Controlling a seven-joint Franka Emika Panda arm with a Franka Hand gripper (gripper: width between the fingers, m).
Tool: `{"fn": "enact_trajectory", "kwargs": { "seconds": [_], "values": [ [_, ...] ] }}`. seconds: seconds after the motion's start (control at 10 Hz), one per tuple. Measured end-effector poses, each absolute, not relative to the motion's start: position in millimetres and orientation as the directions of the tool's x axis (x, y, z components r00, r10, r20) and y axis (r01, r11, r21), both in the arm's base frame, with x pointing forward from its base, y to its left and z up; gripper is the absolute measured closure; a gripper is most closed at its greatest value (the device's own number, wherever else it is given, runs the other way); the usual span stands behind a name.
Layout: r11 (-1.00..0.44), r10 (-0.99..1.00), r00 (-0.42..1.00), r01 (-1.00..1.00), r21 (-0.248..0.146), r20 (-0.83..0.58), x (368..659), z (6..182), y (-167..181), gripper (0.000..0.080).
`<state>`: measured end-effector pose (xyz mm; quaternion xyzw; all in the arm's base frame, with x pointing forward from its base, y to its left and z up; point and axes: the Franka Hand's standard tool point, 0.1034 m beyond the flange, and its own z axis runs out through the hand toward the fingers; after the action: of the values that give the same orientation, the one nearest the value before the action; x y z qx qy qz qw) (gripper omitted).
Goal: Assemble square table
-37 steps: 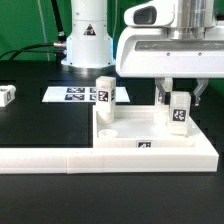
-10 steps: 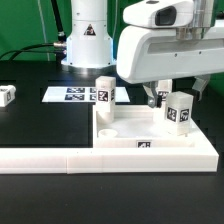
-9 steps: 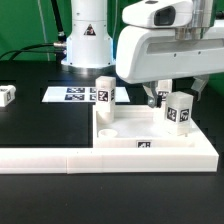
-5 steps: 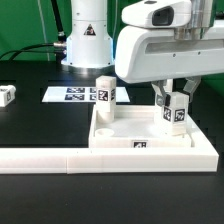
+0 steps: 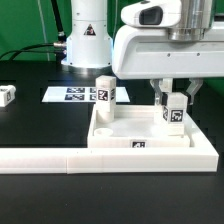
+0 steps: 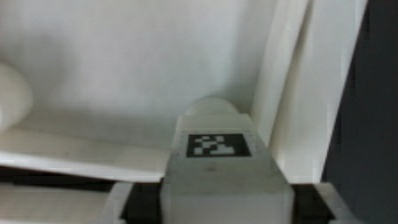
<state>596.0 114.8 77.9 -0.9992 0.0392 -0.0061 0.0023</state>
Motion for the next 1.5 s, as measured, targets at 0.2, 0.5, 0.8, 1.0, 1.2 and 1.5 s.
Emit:
{"fn": "enact_trajectory", "kwargs": {
  "seconds": [0.2, 0.5, 0.8, 1.0, 1.2, 1.5],
  "values": [
    [-0.949, -0.313, 0.950, -0.313, -0.027, 0.001, 595.3, 77.7, 117.2, 0.0509],
    [-0.825, -0.563, 0.826, -0.564, -0.035, -0.016, 594.0, 76.8, 120.9, 0.0509],
    [-0.633, -0.773, 0.633, -0.774, -0.010, -0.048, 591.1, 77.2, 119.8, 0.0509],
    [-0.501, -0.864, 0.500, -0.865, -0.003, -0.059, 591.2, 76.2, 118.1, 0.0509],
    [-0.425, -0.904, 0.424, -0.905, 0.000, -0.059, 591.4, 76.2, 118.8, 0.0509],
    [-0.491, -0.869, 0.491, -0.871, -0.004, -0.058, 591.3, 76.1, 119.0, 0.0243]
  ]
}}
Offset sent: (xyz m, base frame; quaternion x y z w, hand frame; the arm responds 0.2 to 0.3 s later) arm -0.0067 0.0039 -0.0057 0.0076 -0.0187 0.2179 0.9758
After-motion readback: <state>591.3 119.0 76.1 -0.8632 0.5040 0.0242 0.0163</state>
